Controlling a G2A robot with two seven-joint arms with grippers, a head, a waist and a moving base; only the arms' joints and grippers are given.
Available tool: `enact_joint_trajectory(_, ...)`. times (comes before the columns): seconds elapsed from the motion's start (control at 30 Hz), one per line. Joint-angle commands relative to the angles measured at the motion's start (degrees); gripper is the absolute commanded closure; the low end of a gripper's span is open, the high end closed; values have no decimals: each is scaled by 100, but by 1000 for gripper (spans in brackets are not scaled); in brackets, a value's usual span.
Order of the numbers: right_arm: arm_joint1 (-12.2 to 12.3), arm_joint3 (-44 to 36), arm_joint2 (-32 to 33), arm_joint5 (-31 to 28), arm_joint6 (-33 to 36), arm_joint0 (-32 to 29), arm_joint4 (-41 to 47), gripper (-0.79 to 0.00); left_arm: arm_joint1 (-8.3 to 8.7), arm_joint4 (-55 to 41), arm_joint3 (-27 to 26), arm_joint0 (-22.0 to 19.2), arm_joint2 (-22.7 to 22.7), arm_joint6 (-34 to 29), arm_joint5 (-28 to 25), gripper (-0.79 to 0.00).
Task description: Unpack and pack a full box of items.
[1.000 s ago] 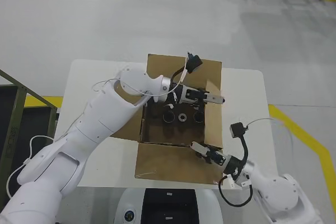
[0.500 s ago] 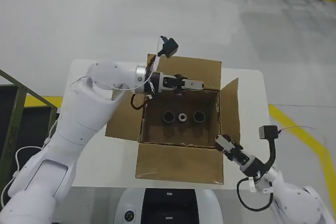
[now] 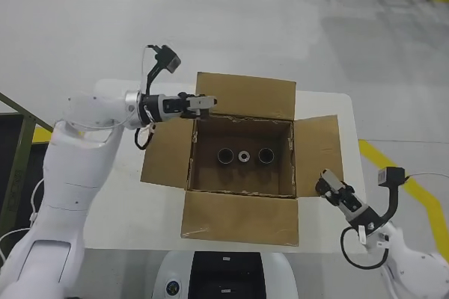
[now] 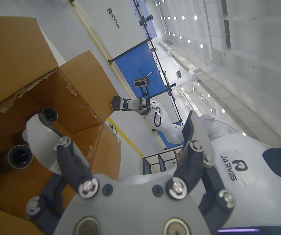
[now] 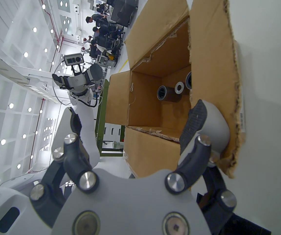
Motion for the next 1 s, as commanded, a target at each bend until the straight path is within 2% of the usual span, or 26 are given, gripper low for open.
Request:
enact_joint_trajectory(0.0,-4,125,-26,14,25,88,34,-785,54,49,110,46,-240,-95,-8,-785)
enact_joint_trajectory(0.23,-18,436,-192,106,118,403,18,-785,237,198,495,14,-820,-884,23,-785)
enact_joint_trajectory(0.5,-35,589,-281,190,116,593,-17,-785,451,259,903,-108,-1531,-1405,134,-785)
enact_joint_trajectory(0.8,-51,709,-306,262,110,695,-68,-785,674,427,1046,116,-2229,-1536,322,-785)
enact_joint_trajectory(0.97,-61,772,-372,305,90,797,-171,-785,679,406,1047,129,-2250,-1533,330,-785)
